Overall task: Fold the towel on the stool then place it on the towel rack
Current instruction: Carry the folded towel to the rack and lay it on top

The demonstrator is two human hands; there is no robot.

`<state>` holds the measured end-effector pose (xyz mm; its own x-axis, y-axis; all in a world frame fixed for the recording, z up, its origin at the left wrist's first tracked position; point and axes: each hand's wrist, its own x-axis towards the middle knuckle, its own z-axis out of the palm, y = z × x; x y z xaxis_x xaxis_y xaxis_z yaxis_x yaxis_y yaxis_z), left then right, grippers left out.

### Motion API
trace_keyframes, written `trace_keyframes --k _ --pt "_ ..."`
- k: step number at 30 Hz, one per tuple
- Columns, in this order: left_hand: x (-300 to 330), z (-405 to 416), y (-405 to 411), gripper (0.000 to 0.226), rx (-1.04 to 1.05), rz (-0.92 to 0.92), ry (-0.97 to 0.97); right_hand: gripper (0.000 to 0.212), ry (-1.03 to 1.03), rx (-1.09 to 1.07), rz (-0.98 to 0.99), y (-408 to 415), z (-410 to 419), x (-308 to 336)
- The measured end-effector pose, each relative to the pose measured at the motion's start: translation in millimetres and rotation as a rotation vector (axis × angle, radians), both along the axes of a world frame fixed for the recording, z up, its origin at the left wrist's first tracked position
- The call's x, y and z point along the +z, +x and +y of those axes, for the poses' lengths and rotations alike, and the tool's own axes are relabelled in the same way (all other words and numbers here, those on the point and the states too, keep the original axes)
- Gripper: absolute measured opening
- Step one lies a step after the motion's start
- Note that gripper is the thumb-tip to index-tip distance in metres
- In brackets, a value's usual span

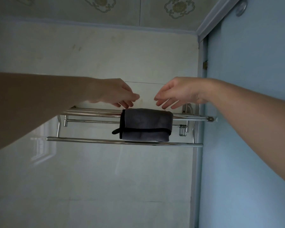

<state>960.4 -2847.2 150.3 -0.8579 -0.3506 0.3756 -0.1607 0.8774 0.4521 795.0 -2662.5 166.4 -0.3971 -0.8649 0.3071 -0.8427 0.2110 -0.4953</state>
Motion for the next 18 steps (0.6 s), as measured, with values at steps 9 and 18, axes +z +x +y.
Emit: trace_keyframes --k 9,18 --pt "-6 9 0 0.043 0.076 0.102 0.168 0.03 -0.067 -0.005 0.022 17 -26 -17" --pt "-10 15 14 0.05 0.148 0.074 0.189 0.039 -0.156 -0.088 0.047 30 -27 -32"
